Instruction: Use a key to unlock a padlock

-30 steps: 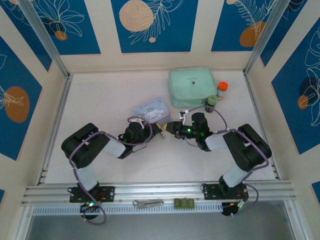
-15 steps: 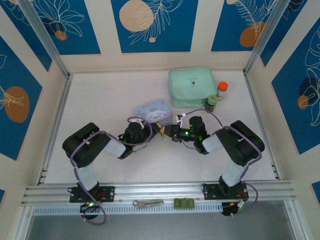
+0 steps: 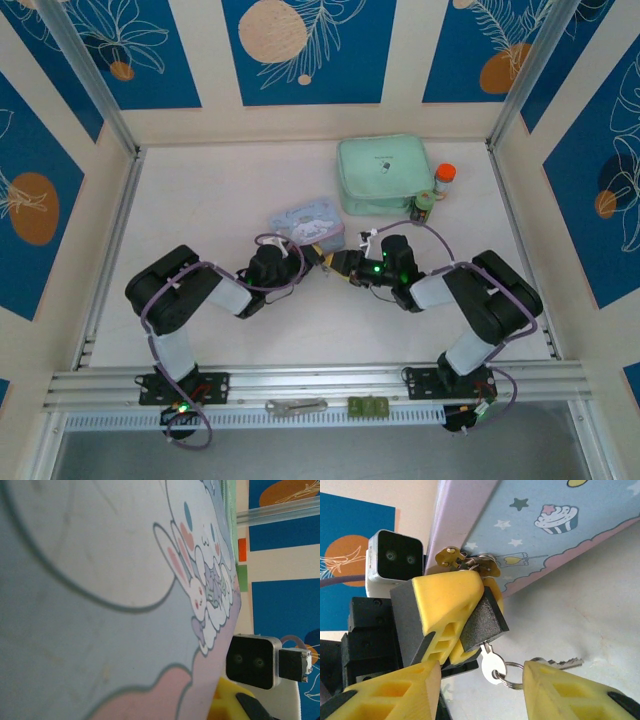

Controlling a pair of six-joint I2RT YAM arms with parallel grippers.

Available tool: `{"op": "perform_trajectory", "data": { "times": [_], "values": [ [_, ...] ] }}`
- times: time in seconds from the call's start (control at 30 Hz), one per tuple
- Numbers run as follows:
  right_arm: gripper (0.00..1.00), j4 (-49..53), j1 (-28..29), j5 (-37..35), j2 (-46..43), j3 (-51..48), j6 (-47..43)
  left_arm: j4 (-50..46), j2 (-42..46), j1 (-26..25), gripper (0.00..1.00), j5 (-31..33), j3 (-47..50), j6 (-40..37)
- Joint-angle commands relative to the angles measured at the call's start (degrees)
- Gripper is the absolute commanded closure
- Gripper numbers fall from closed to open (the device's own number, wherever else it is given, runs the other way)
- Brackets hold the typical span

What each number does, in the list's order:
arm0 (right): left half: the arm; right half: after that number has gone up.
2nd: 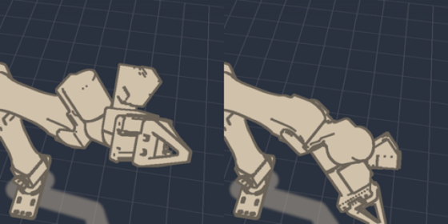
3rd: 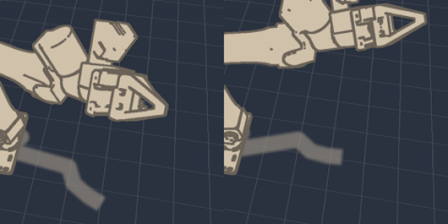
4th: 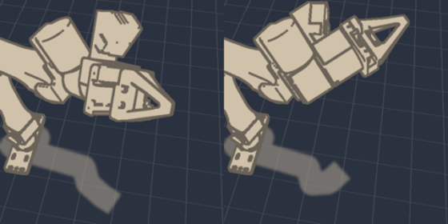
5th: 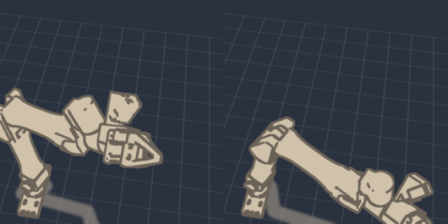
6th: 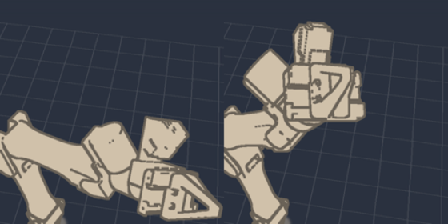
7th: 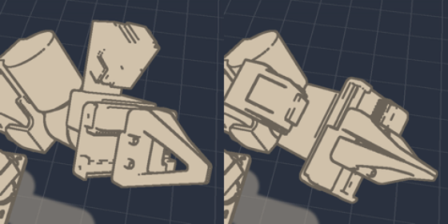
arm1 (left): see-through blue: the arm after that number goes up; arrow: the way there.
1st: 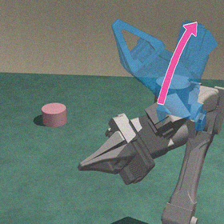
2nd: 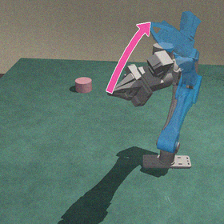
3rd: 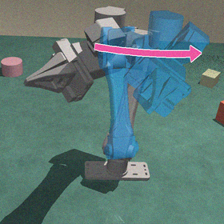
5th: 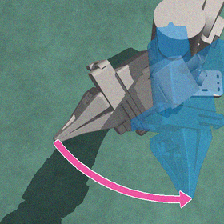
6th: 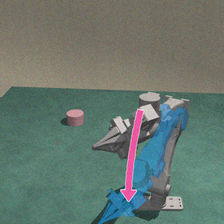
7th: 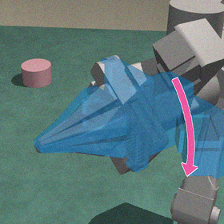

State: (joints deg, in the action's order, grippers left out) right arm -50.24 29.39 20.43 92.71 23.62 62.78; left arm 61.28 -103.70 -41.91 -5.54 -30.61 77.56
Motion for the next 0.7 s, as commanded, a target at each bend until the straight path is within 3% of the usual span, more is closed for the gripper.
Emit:
{"op": "perform_trajectory", "data": {
  "times": [0.0, 0.17, 0.47, 0.67],
  "values": [
    [0.58, 3.1, 0.8, -0.3, -0.2, 1.3, -2.2, 4.6, 0.7, -0.4, 1.0, -1.0, -0.6, 0.5],
    [0.67, -1.4, 1.2, 0.0, 3.1, 1.3, -0.3, 4.2, 1.6, -0.4, 1.0, -1.1, -0.6, 0.4],
    [0.7, -5.8, 1.3, 2.0, 6.8, 2.5, 1.7, 3.6, 2.8, -0.4, 1.0, -1.1, -0.7, 0.3],
    [0.56, -5.3, 0.4, 0.7, 7.4, 2.1, 0.4, 3.2, 3.6, -0.5, 1.0, -1.6, -0.8, 0.4]
  ]
}}
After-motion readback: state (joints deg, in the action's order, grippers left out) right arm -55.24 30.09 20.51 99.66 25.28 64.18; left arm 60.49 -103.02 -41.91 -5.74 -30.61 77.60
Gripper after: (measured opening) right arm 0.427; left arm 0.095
